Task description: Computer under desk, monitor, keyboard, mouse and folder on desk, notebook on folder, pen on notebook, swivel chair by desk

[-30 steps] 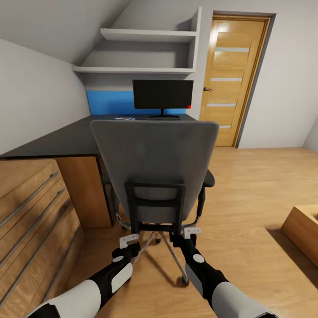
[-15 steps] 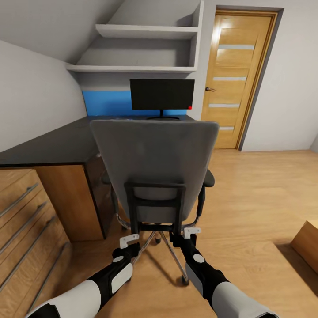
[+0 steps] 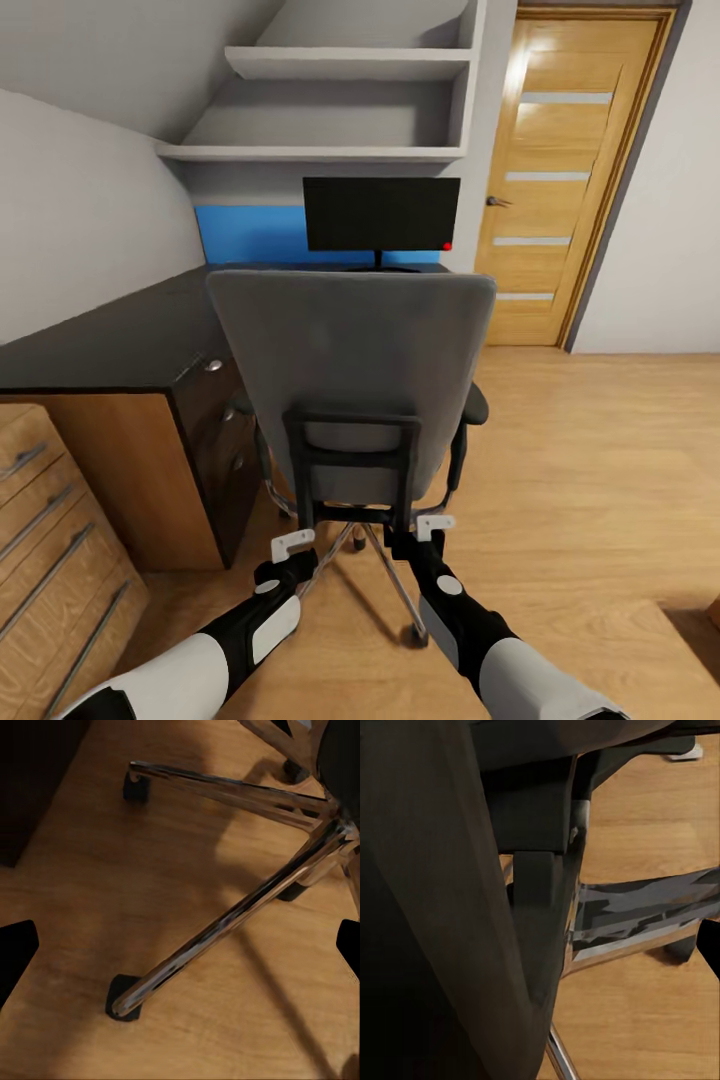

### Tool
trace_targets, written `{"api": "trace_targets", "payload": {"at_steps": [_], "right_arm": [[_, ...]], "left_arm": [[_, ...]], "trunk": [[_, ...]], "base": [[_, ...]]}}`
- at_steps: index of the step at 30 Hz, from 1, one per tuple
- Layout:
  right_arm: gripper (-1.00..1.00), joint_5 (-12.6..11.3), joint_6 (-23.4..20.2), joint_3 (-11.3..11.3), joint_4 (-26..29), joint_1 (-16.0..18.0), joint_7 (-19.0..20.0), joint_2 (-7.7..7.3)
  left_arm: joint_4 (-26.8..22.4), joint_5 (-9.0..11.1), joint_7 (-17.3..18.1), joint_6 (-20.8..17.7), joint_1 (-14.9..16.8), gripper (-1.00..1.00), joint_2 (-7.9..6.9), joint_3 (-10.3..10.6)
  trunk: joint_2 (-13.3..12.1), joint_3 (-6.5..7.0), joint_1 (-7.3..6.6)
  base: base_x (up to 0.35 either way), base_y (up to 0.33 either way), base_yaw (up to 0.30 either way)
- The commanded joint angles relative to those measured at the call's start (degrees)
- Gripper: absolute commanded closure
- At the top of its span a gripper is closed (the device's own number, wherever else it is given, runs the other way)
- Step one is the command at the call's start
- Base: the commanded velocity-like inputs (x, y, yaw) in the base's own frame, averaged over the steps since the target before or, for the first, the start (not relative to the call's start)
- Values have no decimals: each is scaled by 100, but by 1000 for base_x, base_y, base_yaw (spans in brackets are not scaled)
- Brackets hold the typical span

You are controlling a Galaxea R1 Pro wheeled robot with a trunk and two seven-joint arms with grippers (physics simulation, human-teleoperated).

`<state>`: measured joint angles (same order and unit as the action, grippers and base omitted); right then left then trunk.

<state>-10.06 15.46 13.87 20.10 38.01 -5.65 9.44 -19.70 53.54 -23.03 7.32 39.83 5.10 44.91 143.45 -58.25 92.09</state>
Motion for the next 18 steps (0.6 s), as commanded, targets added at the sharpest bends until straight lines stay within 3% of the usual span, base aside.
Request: {"api": "trace_targets", "payload": {"at_steps": [1, 18], "right_arm": [[-100, -66, 20, 46, -6, 5, -29, -3], [-100, -58, 27, 46, -6, 5, -33, -12]], "left_arm": [[1, 60, -27, 33, 7, -100, -1, 52], [1, 60, -27, 33, 7, -100, -1, 52]], "trunk": [[1, -5, 3], [1, -5, 3]], "base": [[322, -122, 61], [322, -95, 5]]}}
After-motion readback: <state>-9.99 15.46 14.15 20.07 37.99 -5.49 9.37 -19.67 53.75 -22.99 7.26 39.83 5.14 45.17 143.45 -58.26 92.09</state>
